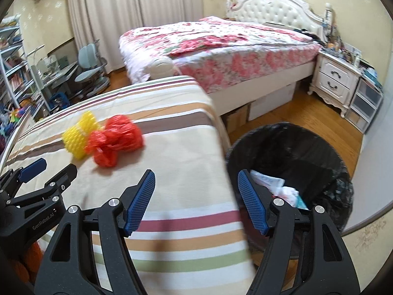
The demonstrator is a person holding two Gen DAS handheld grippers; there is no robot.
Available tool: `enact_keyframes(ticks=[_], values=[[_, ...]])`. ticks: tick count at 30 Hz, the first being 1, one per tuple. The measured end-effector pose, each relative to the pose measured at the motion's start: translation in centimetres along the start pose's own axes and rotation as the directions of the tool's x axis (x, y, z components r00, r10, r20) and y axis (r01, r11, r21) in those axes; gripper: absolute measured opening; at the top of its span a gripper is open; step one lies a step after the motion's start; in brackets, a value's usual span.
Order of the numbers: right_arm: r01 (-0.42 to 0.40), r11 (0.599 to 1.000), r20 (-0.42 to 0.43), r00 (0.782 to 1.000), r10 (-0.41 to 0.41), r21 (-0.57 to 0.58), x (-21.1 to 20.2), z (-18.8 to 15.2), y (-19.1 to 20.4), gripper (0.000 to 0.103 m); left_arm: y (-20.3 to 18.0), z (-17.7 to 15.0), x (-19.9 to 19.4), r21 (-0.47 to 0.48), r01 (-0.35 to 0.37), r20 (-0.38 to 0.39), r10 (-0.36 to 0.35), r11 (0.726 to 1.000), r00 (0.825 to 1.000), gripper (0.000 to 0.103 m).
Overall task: Collect trash
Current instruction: 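Move both open tools back from the bin toward the bed, then close the right tool on the red plastic bag, then close the left tool on the yellow foam net while the right tool holds the red bag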
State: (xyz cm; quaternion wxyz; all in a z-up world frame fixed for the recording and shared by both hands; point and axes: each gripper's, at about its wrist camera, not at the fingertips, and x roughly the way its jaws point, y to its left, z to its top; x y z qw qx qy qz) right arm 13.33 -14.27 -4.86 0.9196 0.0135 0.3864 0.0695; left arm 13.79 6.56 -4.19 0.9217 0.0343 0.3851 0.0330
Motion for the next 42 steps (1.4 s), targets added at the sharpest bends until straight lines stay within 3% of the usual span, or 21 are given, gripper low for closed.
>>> enact_keyframes(ticks=[9, 16, 23, 24, 26, 31, 42], values=[[-0.058, 0.995, -0.046, 0.997, 0.055, -0.079, 2.0, 0.0, 6.8, 0.075, 5.0, -0.3, 0.4, -0.068, -0.057, -0.01, 0.057, 0.996, 0.998, 0.074], [-0.025, 0.997, -0.053, 0.998, 0.021, -0.069, 3.8, 1.2, 9.6, 0.077, 7.1, -0.4, 1.2, -0.096, -0.071, -0.021, 0.07, 0.993, 0.997, 0.074], [0.009, 0.999, -0.076, 0.997, -0.013, -0.043, 5.5, 2.2, 9.9, 0.077, 8.2, -0.5, 1.6, -0.127, -0.057, -0.031, 0.053, 0.99, 0.998, 0.074], [0.009, 0.999, -0.081, 0.997, -0.013, -0.043, 5.7, 2.2, 9.9, 0.076, 8.2, -0.4, 1.6, -0.124, -0.055, -0.031, 0.052, 0.991, 0.998, 0.074], [0.003, 0.999, -0.09, 0.996, -0.008, -0.047, 5.9, 2.2, 9.7, 0.062, 8.1, -0.4, 1.6, -0.118, -0.054, -0.028, 0.052, 0.992, 0.998, 0.074], [-0.014, 0.998, -0.082, 0.997, 0.009, -0.062, 5.2, 1.9, 9.1, 0.057, 7.5, -0.1, 1.7, -0.102, -0.046, -0.022, 0.044, 0.994, 0.999, 0.074], [-0.012, 0.993, -0.087, 0.996, 0.002, -0.122, 4.1, 1.0, 6.5, 0.056, 4.3, 0.8, 2.2, -0.017, 0.008, 0.001, -0.008, 1.0, 1.0, 0.075]])
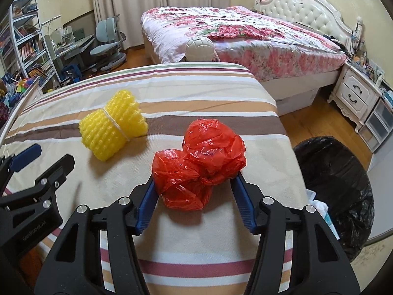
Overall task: Collect trash
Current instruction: 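Close the left tool on the yellow foam net while the right tool holds the red bag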
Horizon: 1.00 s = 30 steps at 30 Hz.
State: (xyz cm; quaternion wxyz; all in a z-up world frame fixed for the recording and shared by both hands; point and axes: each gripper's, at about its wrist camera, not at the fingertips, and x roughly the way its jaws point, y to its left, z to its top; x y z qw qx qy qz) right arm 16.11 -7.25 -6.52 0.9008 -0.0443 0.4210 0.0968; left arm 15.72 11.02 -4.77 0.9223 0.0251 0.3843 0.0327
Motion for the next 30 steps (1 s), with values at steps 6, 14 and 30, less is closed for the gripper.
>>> enact_keyframes(ticks=[6, 14, 30], values=[[-0.007, 1.0, -0.007, 1.0, 0.007, 0.005, 0.1, -0.1, -1.5, 0.056, -1.4, 0.7, 0.7, 0.022, 0.023, -0.002, -0.023, 0.999, 1.0, 0.076], [-0.028, 0.999, -0.011, 1.0, 0.028, 0.02, 0.3, 0.0, -2.4, 0.056, -2.7, 1.2, 1.0, 0.057, 0.047, 0.001, -0.048, 0.997, 0.999, 0.076], [-0.004, 1.0, -0.003, 1.0, 0.004, 0.023, -0.2, -0.6, -3.9, 0.056, -3.0, 1.0, -0.2, 0.044, 0.083, 0.037, -0.085, 0.996, 0.996, 0.08]])
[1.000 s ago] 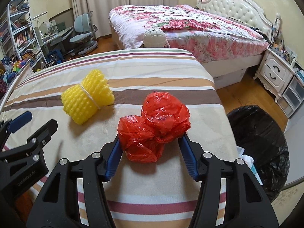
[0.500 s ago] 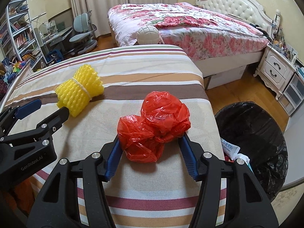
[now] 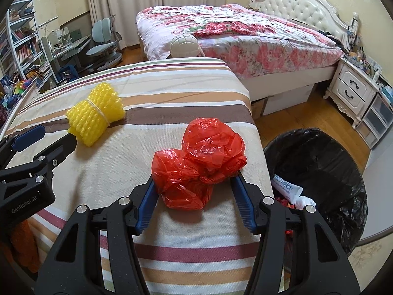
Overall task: Collect trash
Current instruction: 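Close the left tool on the yellow foam net while the right tool holds the red bag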
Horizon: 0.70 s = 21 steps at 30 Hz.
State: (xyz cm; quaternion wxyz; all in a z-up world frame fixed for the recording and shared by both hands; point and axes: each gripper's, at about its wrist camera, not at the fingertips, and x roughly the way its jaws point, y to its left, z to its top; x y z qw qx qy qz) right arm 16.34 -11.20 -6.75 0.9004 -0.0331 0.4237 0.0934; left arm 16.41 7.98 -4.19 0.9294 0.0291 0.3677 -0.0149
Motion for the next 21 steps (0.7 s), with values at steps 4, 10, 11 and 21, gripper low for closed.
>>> enact_keyframes(ticks=[4, 10, 11, 21], values=[[-0.002, 1.0, 0.0, 1.0, 0.002, 0.003, 0.0, 0.0, 0.0, 0.056, -0.5, 0.2, 0.3, 0.006, 0.005, -0.001, -0.005, 1.0, 1.0, 0.08], [-0.006, 1.0, 0.0, 1.0, 0.006, 0.014, 0.1, 0.1, -0.3, 0.056, -1.0, 1.1, 1.6, 0.007, -0.004, -0.024, 0.004, 1.0, 1.0, 0.08], [-0.006, 1.0, -0.001, 1.0, 0.006, 0.016, 0.2, 0.2, -0.3, 0.056, -1.1, 1.3, 1.9, 0.009, -0.009, -0.028, 0.009, 1.0, 1.0, 0.08], [-0.008, 1.0, -0.003, 1.0, 0.008, 0.024, 0.5, 0.7, -0.4, 0.056, -1.5, 1.6, 3.5, 0.034, 0.002, -0.092, 0.001, 0.999, 0.996, 0.052]])
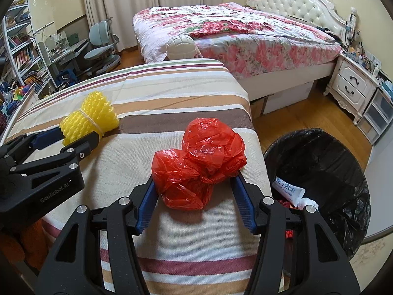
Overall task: Collect trash
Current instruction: 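Close the left tool on the yellow foam net while the right tool holds the red bag, then carry the yellow foam net and red bag in both tools over the black bin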
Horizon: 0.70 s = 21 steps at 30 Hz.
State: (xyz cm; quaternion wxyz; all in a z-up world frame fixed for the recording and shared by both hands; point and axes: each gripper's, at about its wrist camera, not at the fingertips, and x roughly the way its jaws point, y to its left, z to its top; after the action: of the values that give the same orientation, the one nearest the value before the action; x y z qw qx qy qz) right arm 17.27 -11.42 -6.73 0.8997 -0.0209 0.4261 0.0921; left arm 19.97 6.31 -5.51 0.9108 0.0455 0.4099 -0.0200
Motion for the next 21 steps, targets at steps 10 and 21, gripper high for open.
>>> enact_keyframes(ticks=[10, 21], values=[[0.01, 1.0, 0.006, 1.0, -0.009, -0.004, 0.2, 0.2, 0.1, 0.056, 0.2, -0.5, -0.9, -0.01, 0.003, 0.016, -0.003, 1.0, 1.0, 0.045], [0.006, 1.0, 0.026, 1.0, -0.005, -0.013, -0.9, -0.4, 0.8, 0.056, 0.9, -1.4, -2.5, -0.046, 0.001, 0.028, 0.001, 0.999, 1.0, 0.044]])
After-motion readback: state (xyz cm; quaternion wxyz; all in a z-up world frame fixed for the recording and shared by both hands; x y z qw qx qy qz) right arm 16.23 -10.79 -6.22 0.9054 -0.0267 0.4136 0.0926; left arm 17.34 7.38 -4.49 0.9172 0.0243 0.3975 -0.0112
